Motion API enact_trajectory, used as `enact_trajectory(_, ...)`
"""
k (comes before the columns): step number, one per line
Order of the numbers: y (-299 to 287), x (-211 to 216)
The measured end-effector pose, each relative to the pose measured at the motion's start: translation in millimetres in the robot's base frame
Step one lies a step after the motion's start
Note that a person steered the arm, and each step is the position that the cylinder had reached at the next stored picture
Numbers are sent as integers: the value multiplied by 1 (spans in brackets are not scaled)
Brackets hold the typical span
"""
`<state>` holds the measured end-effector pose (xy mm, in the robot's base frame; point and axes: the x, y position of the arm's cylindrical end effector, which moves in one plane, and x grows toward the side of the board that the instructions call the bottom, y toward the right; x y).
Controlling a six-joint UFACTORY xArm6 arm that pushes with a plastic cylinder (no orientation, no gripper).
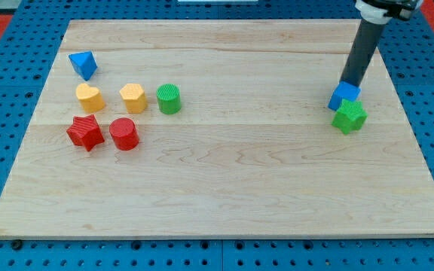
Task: Move your arm to the right of the blue cube
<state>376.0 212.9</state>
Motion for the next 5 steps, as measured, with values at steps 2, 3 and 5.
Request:
enact_trajectory(2, 113, 34)
enact_trajectory(3, 97, 76)
enact_trajectory(5, 37, 47)
